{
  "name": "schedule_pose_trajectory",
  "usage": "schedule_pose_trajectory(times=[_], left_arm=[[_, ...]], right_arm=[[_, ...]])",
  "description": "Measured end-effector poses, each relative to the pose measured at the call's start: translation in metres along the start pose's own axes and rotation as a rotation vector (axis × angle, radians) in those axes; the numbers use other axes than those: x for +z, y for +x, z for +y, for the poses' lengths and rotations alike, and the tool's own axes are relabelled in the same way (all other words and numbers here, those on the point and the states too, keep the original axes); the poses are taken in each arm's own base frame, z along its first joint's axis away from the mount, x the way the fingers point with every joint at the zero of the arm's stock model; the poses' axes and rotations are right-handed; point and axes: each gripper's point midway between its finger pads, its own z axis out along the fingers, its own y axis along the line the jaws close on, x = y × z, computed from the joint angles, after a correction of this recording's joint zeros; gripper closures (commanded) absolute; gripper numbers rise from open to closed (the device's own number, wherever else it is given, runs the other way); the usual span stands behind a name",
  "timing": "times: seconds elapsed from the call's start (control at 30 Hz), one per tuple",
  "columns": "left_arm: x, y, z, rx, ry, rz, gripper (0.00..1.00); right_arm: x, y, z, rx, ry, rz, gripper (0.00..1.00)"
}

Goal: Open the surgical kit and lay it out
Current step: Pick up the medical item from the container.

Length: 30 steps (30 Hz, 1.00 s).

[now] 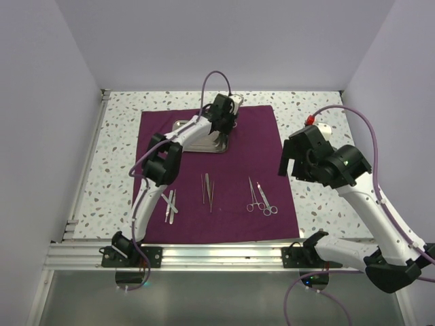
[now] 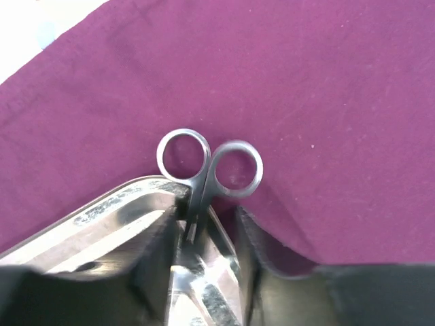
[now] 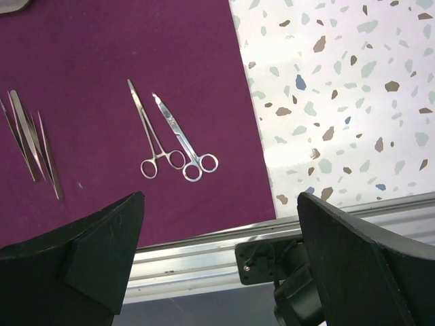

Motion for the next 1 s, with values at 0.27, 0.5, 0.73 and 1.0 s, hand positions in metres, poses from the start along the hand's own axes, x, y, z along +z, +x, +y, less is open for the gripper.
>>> schedule_pose_trajectory(times=[0.27,0.5,0.73,1.0], left_arm=[[-0.002,-0.004,-0.006,-0.016,0.062,-0.004,1.00],[-0.005,-0.004,-0.007,-0.036,0.087,0.004,1.00],[-0.016,-0.002,-0.013,-0.128,0.145,0.037,1.00],[-0.058,-0.035,-0.032,-0.219,0.261,0.000,1.00]], right_arm=[[0.003,-0.004,0.002,-0.007,0.007,-0.012,0.02],[0.006,-0.009,0.005,-0.024,-0.004,-0.033,0.02],[0.009,-0.012,0.009,-0.040,-0.015,-0.048,0.02],[0.008,-0.014,0.008,-0.065,-0.024,-0.063,0.02]])
